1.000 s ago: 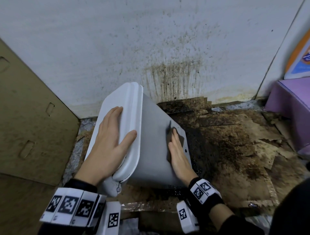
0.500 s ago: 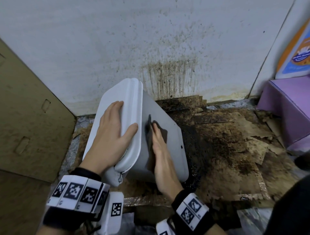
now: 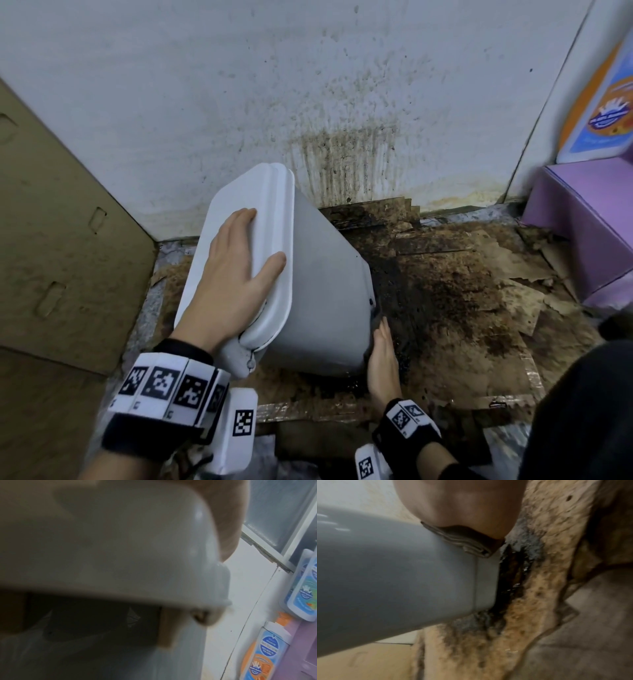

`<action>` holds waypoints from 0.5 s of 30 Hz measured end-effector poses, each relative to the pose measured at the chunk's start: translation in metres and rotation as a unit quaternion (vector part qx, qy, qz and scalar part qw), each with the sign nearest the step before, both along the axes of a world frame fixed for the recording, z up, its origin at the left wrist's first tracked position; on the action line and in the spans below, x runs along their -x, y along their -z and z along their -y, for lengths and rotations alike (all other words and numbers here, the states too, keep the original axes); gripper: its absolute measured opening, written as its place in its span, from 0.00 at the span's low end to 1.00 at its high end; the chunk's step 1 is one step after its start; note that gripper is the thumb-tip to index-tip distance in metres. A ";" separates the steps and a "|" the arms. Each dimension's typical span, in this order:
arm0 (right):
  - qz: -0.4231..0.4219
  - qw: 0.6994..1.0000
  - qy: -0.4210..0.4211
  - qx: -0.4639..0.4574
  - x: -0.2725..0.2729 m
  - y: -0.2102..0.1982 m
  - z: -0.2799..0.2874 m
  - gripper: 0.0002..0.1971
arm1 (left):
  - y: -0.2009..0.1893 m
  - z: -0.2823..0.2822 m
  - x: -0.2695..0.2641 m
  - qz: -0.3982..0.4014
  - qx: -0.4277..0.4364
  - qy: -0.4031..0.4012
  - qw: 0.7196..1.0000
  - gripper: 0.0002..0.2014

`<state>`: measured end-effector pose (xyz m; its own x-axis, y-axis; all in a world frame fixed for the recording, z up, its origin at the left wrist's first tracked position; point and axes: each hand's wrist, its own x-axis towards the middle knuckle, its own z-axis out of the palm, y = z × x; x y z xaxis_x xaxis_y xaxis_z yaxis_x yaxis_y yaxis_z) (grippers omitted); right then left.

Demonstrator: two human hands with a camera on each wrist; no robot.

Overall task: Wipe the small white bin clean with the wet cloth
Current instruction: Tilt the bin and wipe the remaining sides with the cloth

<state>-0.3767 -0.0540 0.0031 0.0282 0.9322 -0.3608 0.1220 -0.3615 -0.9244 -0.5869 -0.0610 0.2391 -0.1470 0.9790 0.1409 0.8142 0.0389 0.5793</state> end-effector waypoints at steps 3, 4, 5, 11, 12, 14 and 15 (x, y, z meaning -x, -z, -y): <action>-0.008 1.000 0.000 -0.023 0.012 -0.018 -0.003 0.24 | 0.000 -0.001 -0.001 -0.005 0.002 -0.002 1.000 0.41; -0.010 0.999 -0.010 -0.045 0.018 -0.029 -0.005 0.24 | -0.001 -0.001 -0.002 -0.008 0.003 -0.002 1.000 0.42; -0.013 0.997 -0.026 -0.070 0.023 -0.042 -0.007 0.24 | 0.000 -0.002 -0.003 -0.009 0.003 -0.002 1.000 0.42; -0.136 0.961 -0.195 -0.142 0.052 -0.140 -0.029 0.22 | 0.001 -0.003 -0.005 -0.011 0.002 0.006 1.000 0.43; -0.164 0.952 -0.219 -0.141 0.055 -0.152 -0.034 0.23 | 0.001 -0.003 -0.005 -0.012 0.001 0.007 1.000 0.43; -0.201 0.936 -0.254 -0.136 0.057 -0.166 -0.046 0.26 | 0.002 -0.003 -0.004 -0.015 -0.001 0.005 1.000 0.43; -0.208 0.932 -0.265 -0.131 0.057 -0.167 -0.052 0.27 | 0.002 -0.003 -0.004 -0.019 -0.003 0.005 1.000 0.43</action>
<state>-0.4335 -0.0016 0.1703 -0.5536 0.8327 0.0048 -0.1694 -0.1070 -0.9797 -0.5832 -0.0575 0.2371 -0.1321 0.9795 0.1520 0.8364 0.0279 0.5474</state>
